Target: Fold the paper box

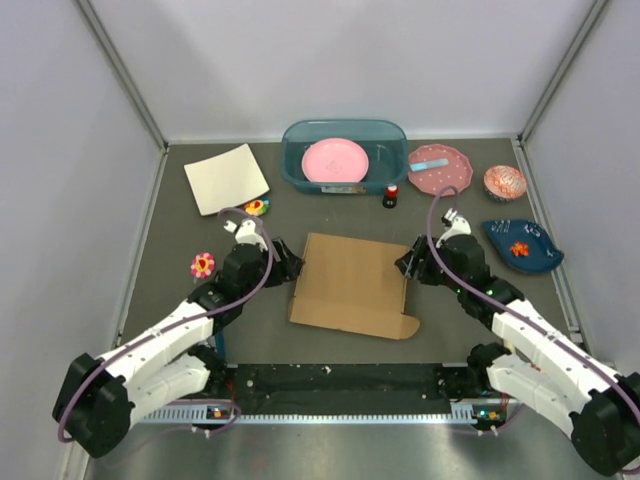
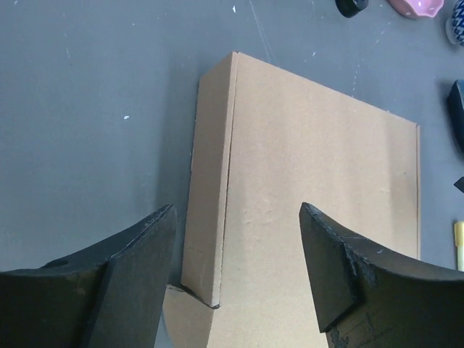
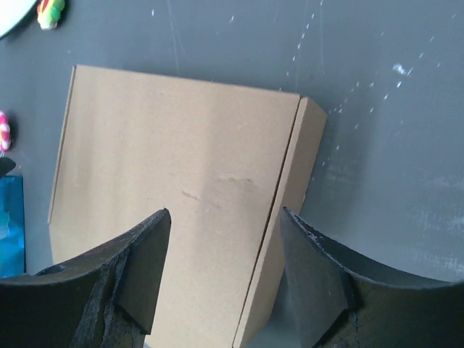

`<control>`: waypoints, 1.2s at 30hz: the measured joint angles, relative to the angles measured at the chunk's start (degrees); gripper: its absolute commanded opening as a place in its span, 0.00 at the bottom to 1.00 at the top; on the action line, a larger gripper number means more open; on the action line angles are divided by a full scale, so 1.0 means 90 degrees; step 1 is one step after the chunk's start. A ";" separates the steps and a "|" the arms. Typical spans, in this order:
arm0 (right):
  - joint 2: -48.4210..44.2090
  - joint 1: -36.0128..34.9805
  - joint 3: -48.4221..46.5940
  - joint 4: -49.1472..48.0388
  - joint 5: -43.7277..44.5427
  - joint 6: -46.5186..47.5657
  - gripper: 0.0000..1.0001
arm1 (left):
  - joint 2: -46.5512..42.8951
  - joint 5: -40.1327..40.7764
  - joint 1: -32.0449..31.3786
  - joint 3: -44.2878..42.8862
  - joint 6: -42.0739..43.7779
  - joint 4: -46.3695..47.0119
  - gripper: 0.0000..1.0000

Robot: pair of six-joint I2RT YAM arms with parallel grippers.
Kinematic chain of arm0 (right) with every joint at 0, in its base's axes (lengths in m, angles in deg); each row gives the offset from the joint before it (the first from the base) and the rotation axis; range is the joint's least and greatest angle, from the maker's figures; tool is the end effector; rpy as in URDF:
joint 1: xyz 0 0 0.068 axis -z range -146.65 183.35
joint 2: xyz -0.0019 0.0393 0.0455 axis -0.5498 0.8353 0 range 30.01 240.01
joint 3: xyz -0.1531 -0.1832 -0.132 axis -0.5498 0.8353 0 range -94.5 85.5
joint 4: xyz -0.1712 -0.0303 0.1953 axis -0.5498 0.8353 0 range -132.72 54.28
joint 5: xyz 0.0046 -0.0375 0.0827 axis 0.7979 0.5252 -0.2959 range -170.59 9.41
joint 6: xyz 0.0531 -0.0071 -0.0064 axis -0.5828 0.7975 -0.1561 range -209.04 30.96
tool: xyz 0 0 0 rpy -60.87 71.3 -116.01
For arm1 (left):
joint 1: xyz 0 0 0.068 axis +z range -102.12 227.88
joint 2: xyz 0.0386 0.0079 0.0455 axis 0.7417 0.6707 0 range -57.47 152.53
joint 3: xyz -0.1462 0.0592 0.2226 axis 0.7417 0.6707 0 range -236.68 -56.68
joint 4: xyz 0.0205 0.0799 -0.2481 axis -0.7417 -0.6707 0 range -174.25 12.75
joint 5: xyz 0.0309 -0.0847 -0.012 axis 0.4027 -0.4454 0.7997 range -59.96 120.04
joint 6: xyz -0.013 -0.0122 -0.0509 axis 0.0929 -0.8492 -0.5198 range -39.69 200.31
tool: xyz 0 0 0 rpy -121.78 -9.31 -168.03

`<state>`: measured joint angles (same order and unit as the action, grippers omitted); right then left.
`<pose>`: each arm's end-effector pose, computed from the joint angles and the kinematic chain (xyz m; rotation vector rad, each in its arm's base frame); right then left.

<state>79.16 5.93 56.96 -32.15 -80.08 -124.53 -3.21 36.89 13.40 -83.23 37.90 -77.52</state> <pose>0.1702 0.0880 0.2263 0.1590 2.1767 0.6338 0.1733 -0.1137 0.2157 -0.2237 2.1198 -0.6964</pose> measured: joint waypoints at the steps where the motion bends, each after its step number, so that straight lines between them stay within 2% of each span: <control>1: -0.0051 0.0000 0.0000 0.0051 -0.0083 -0.0005 0.63 | -0.0053 -0.0002 0.0000 -0.0002 0.0053 -0.0002 0.75; 10: 0.0158 -0.0010 0.0923 0.0010 -0.0806 -0.0427 0.64 | 0.0435 -0.0668 0.0000 0.0772 0.0155 0.0583 0.81; 13: 0.0226 -0.0019 0.0923 -0.0177 -0.0894 -0.0464 0.63 | 0.0634 -0.0855 0.0005 0.0838 0.0158 0.0886 0.79; 14: 0.0291 -0.0019 0.0930 -0.0243 -0.0918 -0.0471 0.62 | 0.0690 -0.0923 0.0007 0.0838 0.0168 0.1008 0.78; 17: 0.0529 -0.0019 0.1022 -0.0636 -0.1047 -0.0561 0.58 | 0.0950 -0.1166 0.0007 0.0860 0.0185 0.1360 0.65; 19: 0.0663 -0.0022 0.1059 -0.0865 -0.1103 -0.0590 0.53 | 0.1107 -0.1307 0.0007 0.0928 0.0107 0.1673 0.49; 22: 0.0942 -0.0017 0.1073 -0.1282 -0.0984 -0.0573 0.47 | 0.1307 -0.1309 0.0063 0.1066 -0.0002 0.2251 0.34; 29: 0.1802 0.0049 0.0546 -0.1724 -0.0498 -0.0335 0.44 | 0.1921 -0.1027 0.0202 0.1129 -0.0306 0.3356 0.30; 36: 0.2276 0.0141 0.0321 -0.2069 -0.0372 -0.0119 0.47 | 0.1989 -0.0869 0.0204 0.1129 -0.0435 0.3473 0.33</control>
<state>99.64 7.20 59.85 -50.77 -83.42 -125.60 14.69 29.07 15.24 -73.06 33.98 -46.27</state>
